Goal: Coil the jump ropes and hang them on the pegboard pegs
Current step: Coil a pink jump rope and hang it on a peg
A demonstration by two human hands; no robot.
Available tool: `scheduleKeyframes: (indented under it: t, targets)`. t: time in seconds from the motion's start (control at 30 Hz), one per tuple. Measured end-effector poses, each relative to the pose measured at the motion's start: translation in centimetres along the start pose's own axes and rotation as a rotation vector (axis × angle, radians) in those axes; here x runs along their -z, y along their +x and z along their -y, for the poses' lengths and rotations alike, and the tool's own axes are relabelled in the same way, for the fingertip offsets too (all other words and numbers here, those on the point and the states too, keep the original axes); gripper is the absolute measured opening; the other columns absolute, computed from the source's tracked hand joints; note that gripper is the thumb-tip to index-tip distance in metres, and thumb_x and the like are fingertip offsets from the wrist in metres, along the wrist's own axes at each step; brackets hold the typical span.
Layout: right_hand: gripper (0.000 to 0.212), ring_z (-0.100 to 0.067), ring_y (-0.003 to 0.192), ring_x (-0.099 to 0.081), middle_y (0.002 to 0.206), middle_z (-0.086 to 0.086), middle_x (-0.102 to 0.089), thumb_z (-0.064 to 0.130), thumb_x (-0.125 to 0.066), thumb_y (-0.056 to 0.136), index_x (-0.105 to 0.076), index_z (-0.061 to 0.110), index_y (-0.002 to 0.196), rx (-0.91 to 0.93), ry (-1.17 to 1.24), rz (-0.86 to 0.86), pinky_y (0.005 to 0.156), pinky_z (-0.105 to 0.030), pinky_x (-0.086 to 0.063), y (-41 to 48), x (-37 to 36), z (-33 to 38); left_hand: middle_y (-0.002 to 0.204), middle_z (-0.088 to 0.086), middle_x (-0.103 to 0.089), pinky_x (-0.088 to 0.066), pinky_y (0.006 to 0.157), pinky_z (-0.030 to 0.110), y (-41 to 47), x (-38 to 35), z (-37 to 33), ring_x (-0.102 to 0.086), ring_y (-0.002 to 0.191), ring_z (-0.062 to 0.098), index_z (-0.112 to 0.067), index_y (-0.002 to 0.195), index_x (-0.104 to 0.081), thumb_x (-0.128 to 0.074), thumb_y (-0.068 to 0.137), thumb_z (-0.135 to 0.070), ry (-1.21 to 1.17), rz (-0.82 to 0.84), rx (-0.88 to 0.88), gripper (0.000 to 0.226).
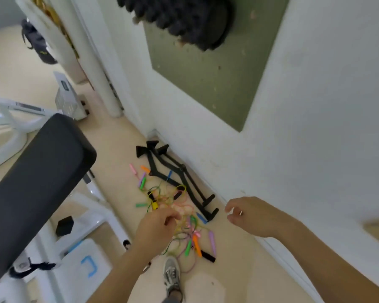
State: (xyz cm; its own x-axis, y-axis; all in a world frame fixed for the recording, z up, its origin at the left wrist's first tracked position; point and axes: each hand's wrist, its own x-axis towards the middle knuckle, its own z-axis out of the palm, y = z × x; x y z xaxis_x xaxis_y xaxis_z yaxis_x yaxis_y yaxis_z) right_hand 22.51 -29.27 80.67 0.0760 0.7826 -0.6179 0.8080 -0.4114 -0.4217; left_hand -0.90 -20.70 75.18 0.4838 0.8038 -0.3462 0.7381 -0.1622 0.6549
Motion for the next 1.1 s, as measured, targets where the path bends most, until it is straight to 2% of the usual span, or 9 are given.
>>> scheduleKeyframes:
  t: [0.2,0.47,0.57,0.73,0.83,0.9,0.97,1.03,1.1]
  targets:
    - [0.039,-0.017,0.120,-0.051,0.139,-0.001,-0.050,0.023,-0.045,0.099,-0.045,0.024,0.139,-0.126,0.133,0.077,0.096,-0.025,-0.040,13.3,-11.5,-0.5,0.083,-0.011,-0.062,-0.036,0.057,0.007,6.2,-4.7,13.3,-0.055,0.072,0.006,-0.025,0.101,-0.070,-0.049,0.092,-0.013,0.035,0.151,0.250,0.026]
    - [0.043,-0.007,0.104,-0.051,0.124,0.014,-0.056,0.012,-0.051,0.096,-0.047,0.029,0.136,-0.330,0.529,0.016,0.080,-0.017,-0.037,33.0,-32.6,-10.8,0.128,-0.002,-0.060,-0.034,0.093,0.017,19.0,-24.9,34.7,-0.054,0.118,0.015,-0.021,0.123,-0.062,-0.046,0.095,-0.015,0.121,0.270,0.361,0.032]
    - [0.050,-0.009,0.100,-0.054,0.118,0.019,-0.054,0.006,-0.053,0.094,-0.046,0.041,0.129,-0.411,0.713,0.015,0.082,-0.027,-0.046,39.6,-40.9,-15.6,0.131,0.001,-0.056,-0.033,0.099,0.023,24.7,-34.3,40.4,-0.050,0.123,0.018,-0.019,0.125,-0.058,-0.049,0.093,-0.015,0.061,0.294,0.373,0.034]
    - [0.060,0.000,0.077,-0.052,0.128,-0.002,-0.047,-0.014,-0.045,0.092,-0.034,0.017,0.143,-0.430,0.832,0.107,0.050,-0.007,-0.043,48.8,-49.2,-20.9,0.095,0.002,-0.059,-0.037,0.065,0.025,33.0,-45.4,44.1,-0.055,0.087,0.020,-0.009,0.101,-0.061,-0.054,0.091,-0.017,-0.321,0.219,0.546,0.015]
    - [0.053,0.000,0.062,-0.059,0.113,-0.011,-0.056,-0.022,-0.040,0.089,-0.045,0.014,0.128,-0.360,0.846,0.090,0.044,-0.007,-0.041,50.8,-49.9,-21.5,0.080,0.009,-0.062,-0.038,0.058,0.024,35.7,-48.6,44.9,-0.053,0.068,0.018,-0.013,0.080,-0.063,-0.056,0.091,-0.030,-0.627,0.186,0.712,0.021]
    - [0.059,-0.010,0.072,-0.067,0.092,0.001,-0.054,-0.025,-0.043,0.087,-0.042,0.010,0.134,-0.371,0.956,0.001,0.048,-0.014,-0.047,50.3,-48.8,-21.3,0.072,0.008,-0.064,-0.041,0.060,0.026,35.5,-48.7,43.9,-0.056,0.063,0.016,-0.012,0.075,-0.064,-0.051,0.097,-0.027,-0.731,0.127,0.688,0.030]
    - [0.081,-0.023,0.107,-0.055,0.098,0.007,-0.055,-0.020,-0.055,0.084,-0.023,0.018,0.149,-0.346,1.001,-0.065,0.066,-0.026,-0.053,48.6,-46.4,-20.2,0.058,-0.001,-0.058,-0.041,0.058,0.028,34.1,-45.8,41.2,-0.052,0.053,0.010,-0.011,0.073,-0.063,-0.049,0.098,-0.024,-0.671,0.091,0.551,0.032]
    - [0.101,-0.018,0.115,-0.050,0.119,0.024,-0.049,-0.012,-0.066,0.079,-0.008,0.033,0.149,-0.239,0.826,-0.095,0.072,-0.017,-0.053,46.0,-42.1,-17.2,0.056,-0.011,-0.053,-0.038,0.056,0.022,32.0,-40.1,36.9,-0.047,0.052,0.002,-0.025,0.067,-0.059,-0.052,0.096,-0.021,-0.472,0.175,0.315,0.031]
    - [0.105,-0.002,0.119,-0.054,0.125,0.040,-0.044,0.007,-0.078,0.073,-0.014,0.044,0.147,-0.048,0.670,-0.096,0.087,-0.017,-0.050,42.9,-37.8,-15.0,0.056,-0.015,-0.053,-0.034,0.055,0.021,29.4,-32.3,31.3,-0.047,0.056,0.001,-0.033,0.061,-0.053,-0.055,0.094,-0.024,-0.234,0.276,0.040,0.035]
